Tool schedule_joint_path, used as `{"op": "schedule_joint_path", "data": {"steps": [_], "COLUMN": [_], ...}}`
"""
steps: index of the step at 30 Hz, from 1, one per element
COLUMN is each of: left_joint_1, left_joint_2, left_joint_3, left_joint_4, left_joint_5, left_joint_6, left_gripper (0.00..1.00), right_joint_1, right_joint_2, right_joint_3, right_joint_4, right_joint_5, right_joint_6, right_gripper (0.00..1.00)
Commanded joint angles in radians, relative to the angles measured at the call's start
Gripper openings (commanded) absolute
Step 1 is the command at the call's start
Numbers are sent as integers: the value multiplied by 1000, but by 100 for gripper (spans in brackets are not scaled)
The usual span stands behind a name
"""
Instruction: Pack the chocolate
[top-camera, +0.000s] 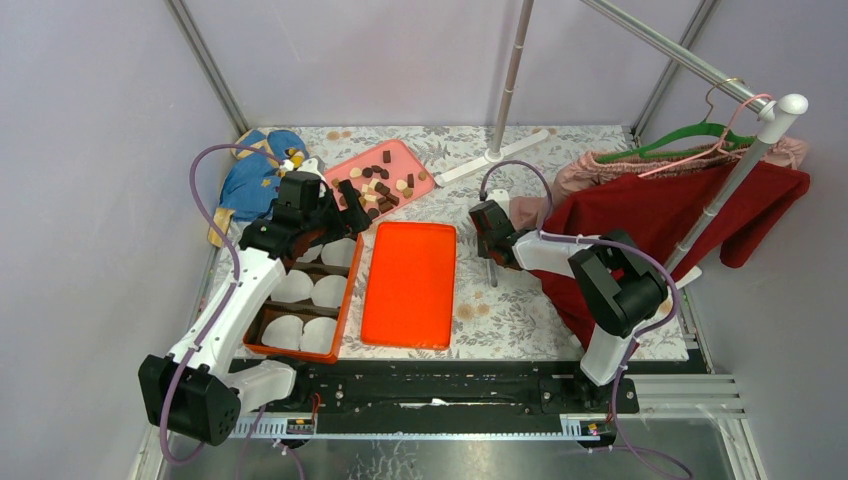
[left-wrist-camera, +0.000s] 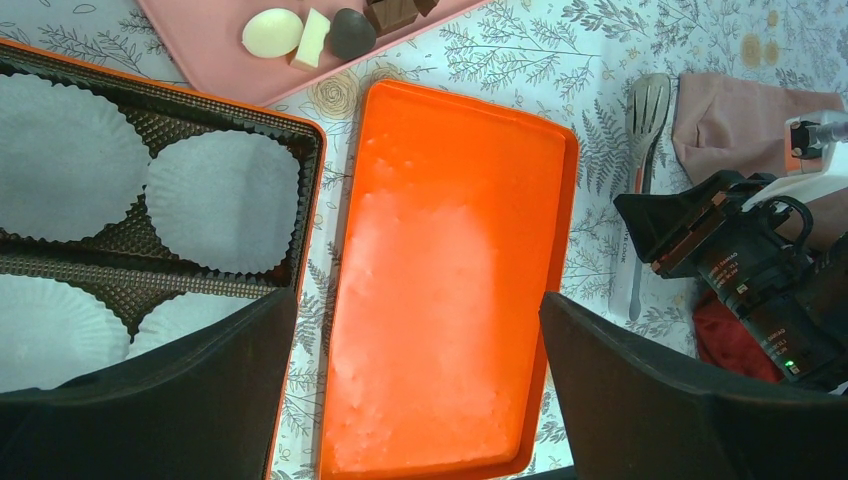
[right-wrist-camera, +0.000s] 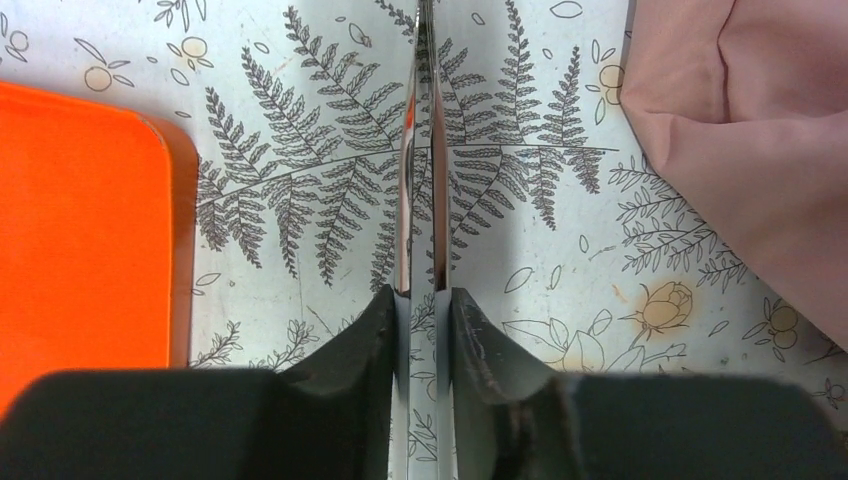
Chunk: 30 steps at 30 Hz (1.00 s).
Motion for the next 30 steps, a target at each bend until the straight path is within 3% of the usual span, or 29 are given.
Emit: {"op": "schedule_joint_path", "data": {"steps": [1, 15, 24, 30], "left_joint_1": [12, 14, 53, 135], "left_joint_2": [7, 82, 248, 389], "left_joint_3": [22, 94, 252, 387], "left_joint_4": [33, 21, 21, 38], "left_joint_5": [13, 33, 29, 61], "left_joint_6": [-8, -21, -4, -20], "left_gripper": [99, 99, 99, 99], "right_joint_1": [14, 13, 14, 13], "right_joint_2": [-13, -153, -203, -240], "right_joint_3": [31, 274, 460, 482], "right_joint_4": [-138, -486, -671, -699], "right_joint_5": [-19, -199, -351, -412], "right_joint_6": [-20, -106, -142, -150], "right_gripper": [19, 8, 9, 10]}}
